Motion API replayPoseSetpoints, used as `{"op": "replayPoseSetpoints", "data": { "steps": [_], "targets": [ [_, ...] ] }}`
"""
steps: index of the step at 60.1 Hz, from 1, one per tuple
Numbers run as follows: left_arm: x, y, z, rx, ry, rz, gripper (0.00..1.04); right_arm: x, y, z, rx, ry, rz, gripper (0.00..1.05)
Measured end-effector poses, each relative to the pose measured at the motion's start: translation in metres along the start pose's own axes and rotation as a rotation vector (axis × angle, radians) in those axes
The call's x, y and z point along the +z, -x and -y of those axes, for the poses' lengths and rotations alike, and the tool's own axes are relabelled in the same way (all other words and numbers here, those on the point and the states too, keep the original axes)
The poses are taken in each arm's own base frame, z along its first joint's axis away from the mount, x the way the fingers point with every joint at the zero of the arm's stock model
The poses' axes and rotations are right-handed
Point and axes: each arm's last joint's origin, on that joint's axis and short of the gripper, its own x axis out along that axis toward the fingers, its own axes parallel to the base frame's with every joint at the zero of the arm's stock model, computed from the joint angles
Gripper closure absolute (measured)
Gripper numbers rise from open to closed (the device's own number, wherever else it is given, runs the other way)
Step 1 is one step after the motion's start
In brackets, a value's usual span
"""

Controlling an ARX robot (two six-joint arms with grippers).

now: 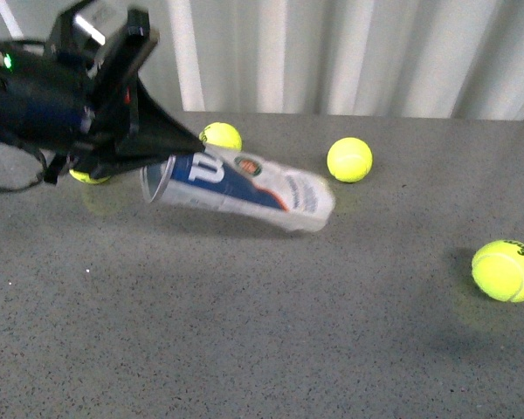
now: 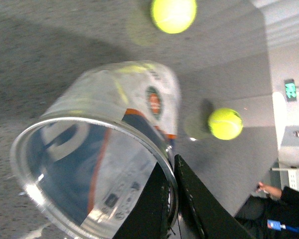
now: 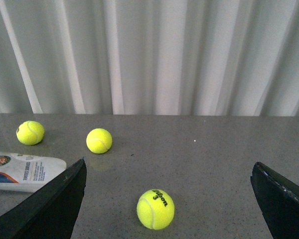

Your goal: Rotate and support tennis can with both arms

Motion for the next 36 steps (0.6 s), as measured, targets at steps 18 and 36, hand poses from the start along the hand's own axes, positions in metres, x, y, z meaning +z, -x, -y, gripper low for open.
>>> {"op": "replayPoseSetpoints", "data": {
  "steps": [18, 36],
  "targets": [
    [0.059, 0.036, 0.079, 0.179, -0.713, -0.216, 1.01, 0.0, 0.0, 0.0, 0.0, 0.0, 0.0, 0.07],
    [0.064, 0.017, 0.063, 0.303, -1.23, -0.628, 1.01, 0.0, 0.0, 0.0, 0.0, 0.0, 0.0, 0.07]
  ]
}}
